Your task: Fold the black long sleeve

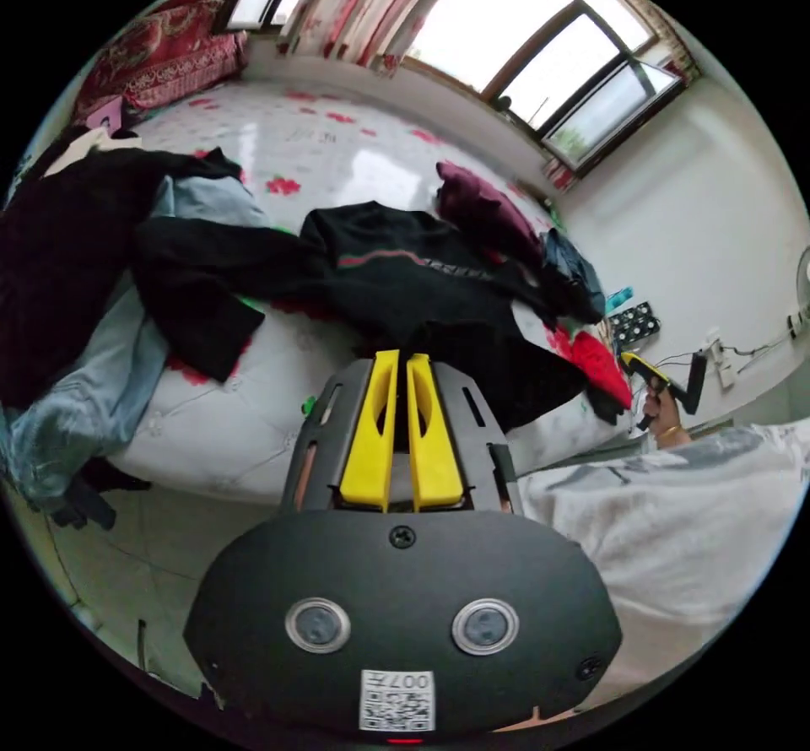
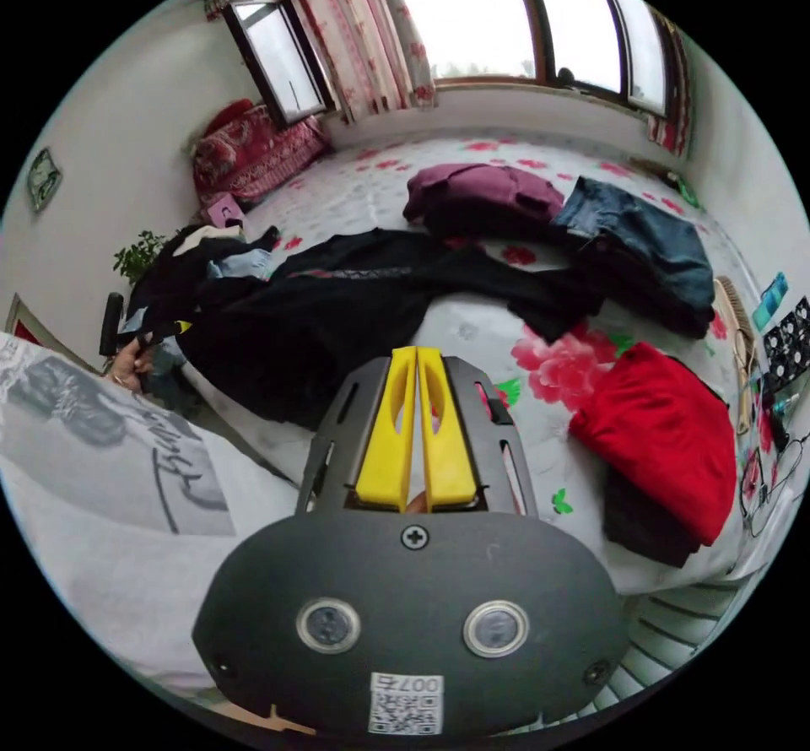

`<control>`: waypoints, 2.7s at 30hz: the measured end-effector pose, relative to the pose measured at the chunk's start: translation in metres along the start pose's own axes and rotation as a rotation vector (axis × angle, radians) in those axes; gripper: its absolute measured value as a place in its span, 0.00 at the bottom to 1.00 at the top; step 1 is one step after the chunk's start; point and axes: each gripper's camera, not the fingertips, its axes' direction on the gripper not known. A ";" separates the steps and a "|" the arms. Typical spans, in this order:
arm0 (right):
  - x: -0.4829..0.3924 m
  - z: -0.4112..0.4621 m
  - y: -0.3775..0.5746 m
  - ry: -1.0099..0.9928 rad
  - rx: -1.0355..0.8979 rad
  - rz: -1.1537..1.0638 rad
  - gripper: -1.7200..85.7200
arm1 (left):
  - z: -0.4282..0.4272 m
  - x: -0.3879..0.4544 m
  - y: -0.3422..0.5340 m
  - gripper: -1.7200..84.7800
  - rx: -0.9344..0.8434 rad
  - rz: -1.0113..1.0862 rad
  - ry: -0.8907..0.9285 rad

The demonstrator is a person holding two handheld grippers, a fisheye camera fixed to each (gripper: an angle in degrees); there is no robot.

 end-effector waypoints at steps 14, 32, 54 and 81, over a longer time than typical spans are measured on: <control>-0.087 0.136 0.035 -0.176 -0.223 0.061 0.16 | 0.008 0.009 0.072 0.01 -0.087 -0.102 -0.037; -0.143 -0.117 -0.160 -0.113 0.507 -0.380 0.02 | -0.212 0.085 -0.084 0.01 0.532 0.250 0.117; -0.185 0.274 0.281 -0.017 -0.498 -0.557 0.02 | 0.033 0.015 0.176 0.01 -0.317 -0.047 -0.050; -0.127 0.453 0.091 -0.011 -0.231 -0.336 0.08 | 0.013 -0.095 -0.109 0.11 -0.077 -0.126 0.026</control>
